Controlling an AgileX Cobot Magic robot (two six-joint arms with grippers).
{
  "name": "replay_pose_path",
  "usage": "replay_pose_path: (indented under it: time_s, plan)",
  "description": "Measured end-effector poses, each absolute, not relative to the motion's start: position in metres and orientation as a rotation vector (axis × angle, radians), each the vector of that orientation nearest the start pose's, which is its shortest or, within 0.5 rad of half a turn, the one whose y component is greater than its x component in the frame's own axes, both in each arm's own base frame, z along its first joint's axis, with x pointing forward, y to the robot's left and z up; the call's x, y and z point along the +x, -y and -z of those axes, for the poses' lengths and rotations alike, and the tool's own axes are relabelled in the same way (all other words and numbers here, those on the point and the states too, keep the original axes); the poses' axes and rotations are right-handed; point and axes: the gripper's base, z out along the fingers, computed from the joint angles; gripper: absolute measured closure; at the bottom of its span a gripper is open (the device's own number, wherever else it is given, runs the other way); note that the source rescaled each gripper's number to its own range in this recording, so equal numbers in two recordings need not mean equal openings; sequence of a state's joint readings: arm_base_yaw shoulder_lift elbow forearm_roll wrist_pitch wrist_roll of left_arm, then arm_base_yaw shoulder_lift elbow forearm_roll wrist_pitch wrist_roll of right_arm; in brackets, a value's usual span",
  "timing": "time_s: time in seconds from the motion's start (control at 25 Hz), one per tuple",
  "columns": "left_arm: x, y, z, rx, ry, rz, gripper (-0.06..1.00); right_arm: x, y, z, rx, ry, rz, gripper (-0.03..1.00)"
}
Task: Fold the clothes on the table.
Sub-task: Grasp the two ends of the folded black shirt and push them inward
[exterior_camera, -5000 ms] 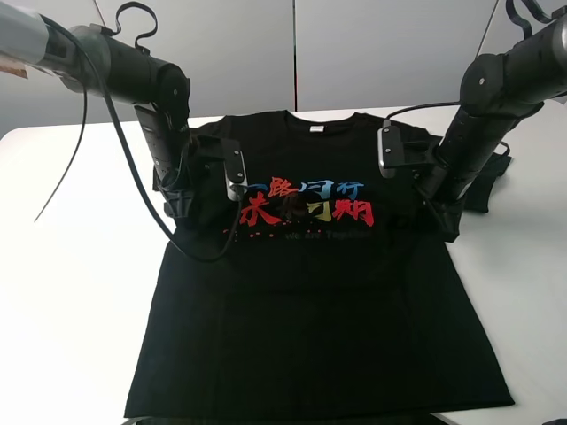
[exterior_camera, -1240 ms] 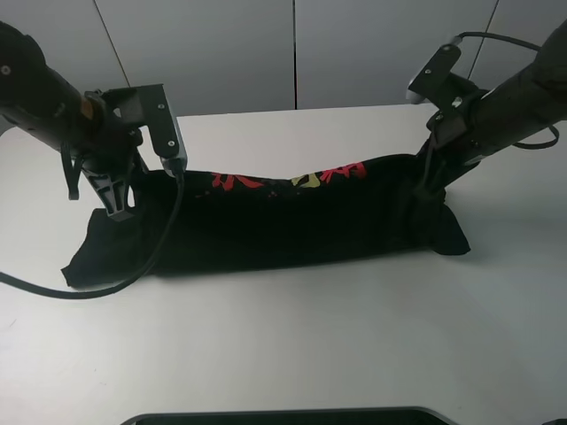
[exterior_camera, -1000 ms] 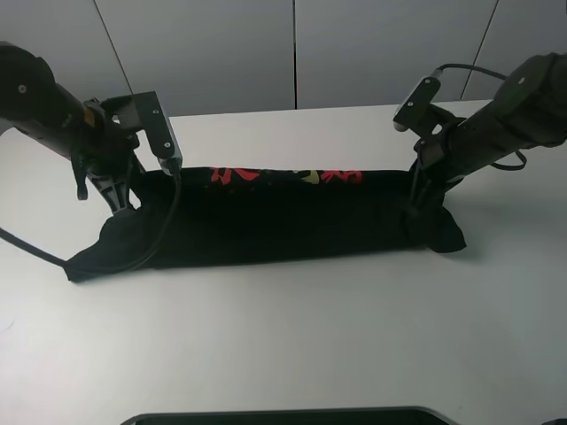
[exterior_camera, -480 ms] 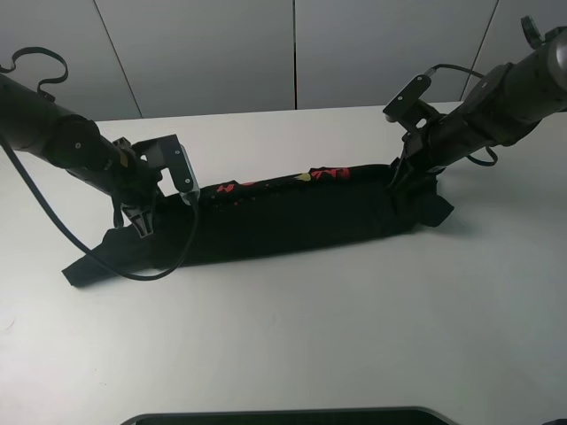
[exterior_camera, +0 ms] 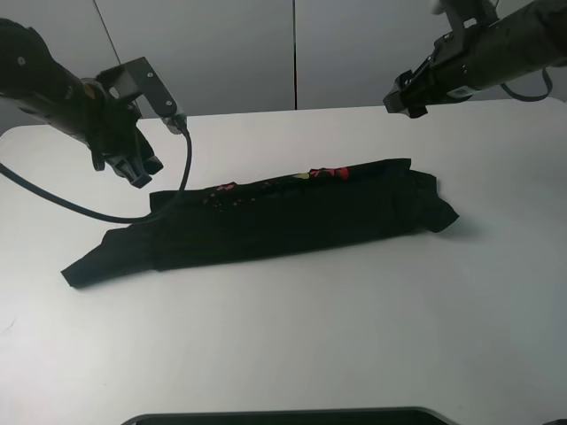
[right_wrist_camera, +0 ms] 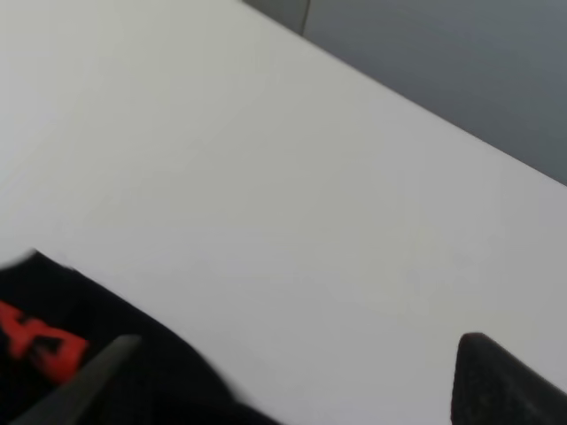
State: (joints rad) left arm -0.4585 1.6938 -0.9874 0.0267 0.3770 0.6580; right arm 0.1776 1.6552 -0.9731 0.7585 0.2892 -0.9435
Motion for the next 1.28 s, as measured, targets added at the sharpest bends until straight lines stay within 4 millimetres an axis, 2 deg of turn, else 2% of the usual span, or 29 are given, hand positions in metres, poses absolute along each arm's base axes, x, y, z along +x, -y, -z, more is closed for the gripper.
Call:
replay_pose_path:
  time_s: [0.12,0.24,0.48,0.6,0.76,0.96,1.12,1.2,1.28]
  plan:
    - [0.293,0.146,-0.218,1.340,-2.178,-0.061,0.27,0.326,-0.062,-0.213,-0.446,-2.448,-0.313,0.21]
    - [0.282,0.144,-0.238,1.269,-2.192,0.008,0.27,0.321,-0.045,-0.195,-0.380,-2.601,-0.352,0.21]
    - [0.264,0.141,-0.268,1.159,-2.182,0.123,0.27,0.325,-0.044,-0.148,-0.314,-2.763,-0.439,0.21]
    - [0.259,0.139,-0.274,1.161,-2.179,0.129,0.27,0.327,-0.046,-0.122,-0.300,-2.826,-0.487,0.21]
    - [0.256,0.138,-0.278,1.158,-2.183,0.143,0.27,0.327,-0.048,-0.097,-0.281,-2.880,-0.538,0.21]
    - [0.254,0.138,-0.278,1.160,-2.192,0.152,0.27,0.329,-0.053,-0.089,-0.254,-2.869,-0.653,0.21]
    - [0.254,0.139,-0.278,1.152,-2.193,0.161,0.27,0.329,-0.067,-0.084,-0.261,-2.852,-0.763,0.22]
    - [0.254,0.139,-0.278,1.151,-2.193,0.163,0.27,0.327,-0.077,-0.082,-0.293,-2.853,-0.774,0.25]
    - [0.253,0.139,-0.278,1.155,-2.199,0.165,0.27,0.327,-0.082,-0.080,-0.295,-2.860,-0.756,0.40]
